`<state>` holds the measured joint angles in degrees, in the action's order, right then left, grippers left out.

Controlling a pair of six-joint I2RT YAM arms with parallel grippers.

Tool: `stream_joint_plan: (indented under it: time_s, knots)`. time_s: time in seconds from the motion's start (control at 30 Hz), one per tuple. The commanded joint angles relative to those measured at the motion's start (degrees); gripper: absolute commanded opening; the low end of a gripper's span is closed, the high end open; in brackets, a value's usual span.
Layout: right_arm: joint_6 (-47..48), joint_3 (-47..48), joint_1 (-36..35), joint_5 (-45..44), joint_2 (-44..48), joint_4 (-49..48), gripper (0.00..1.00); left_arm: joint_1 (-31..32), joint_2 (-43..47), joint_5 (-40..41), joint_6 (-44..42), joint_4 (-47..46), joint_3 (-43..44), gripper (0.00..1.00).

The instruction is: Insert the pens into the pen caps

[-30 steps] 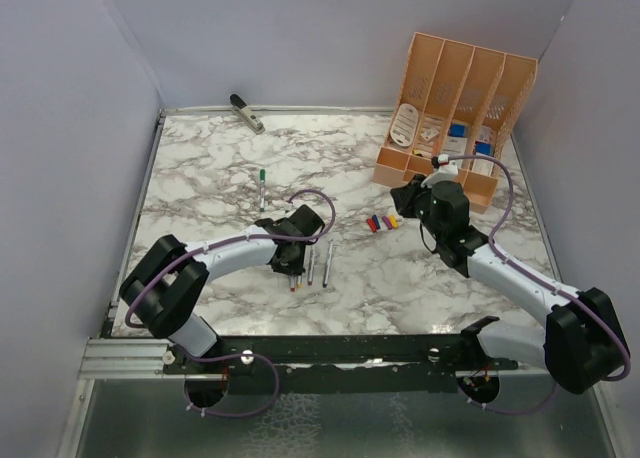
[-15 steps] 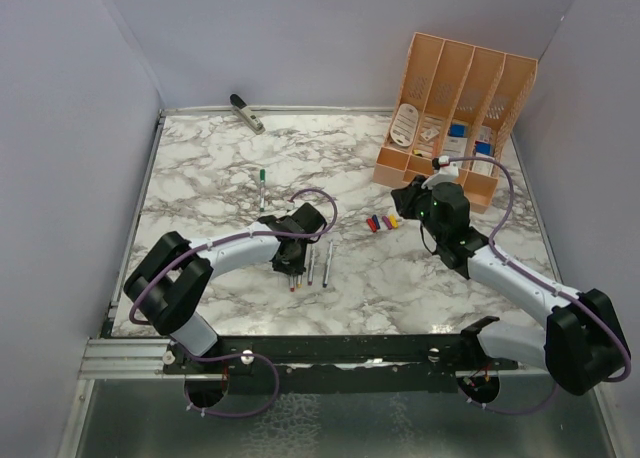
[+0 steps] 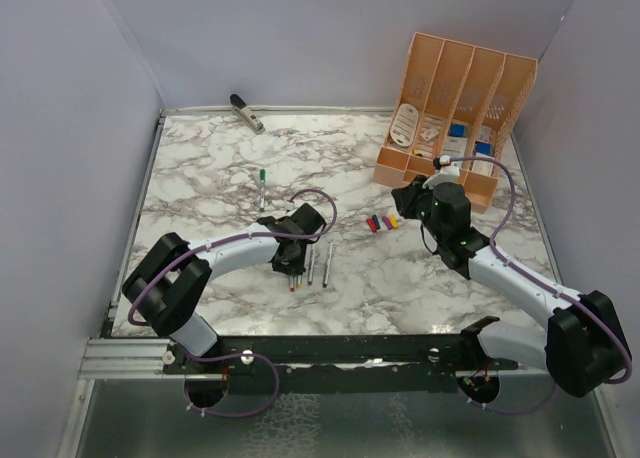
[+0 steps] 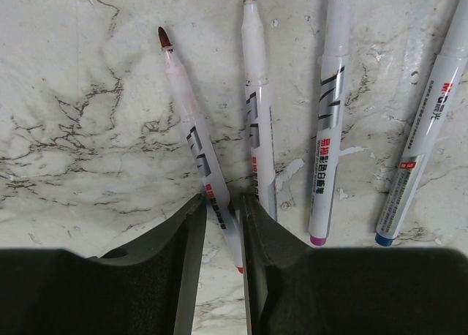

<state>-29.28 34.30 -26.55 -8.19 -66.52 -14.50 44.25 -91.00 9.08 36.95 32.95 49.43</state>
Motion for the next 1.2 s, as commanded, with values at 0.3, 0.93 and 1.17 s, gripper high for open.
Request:
stream_joint_plan:
  time_s: [0.3,0.93,1.17]
  knots:
    - [0.35,0.35,0.0,0.3,0.69,-0.26,0.08,0.24,-8.36,-2.44,-0.58,3.17,-4.69,0.26]
    - [1.13,0.19,0.01,0.71,-1.55,0.38,0.07,0.19,-6.6,-0.14,-0.95,2.23,-4.46,0.0]
    - [2.65,0.98,0.0,-0.54,-4.76,0.83,0.08,-0.01,0.33,7.32,-0.9,5.23,-1.01,0.0]
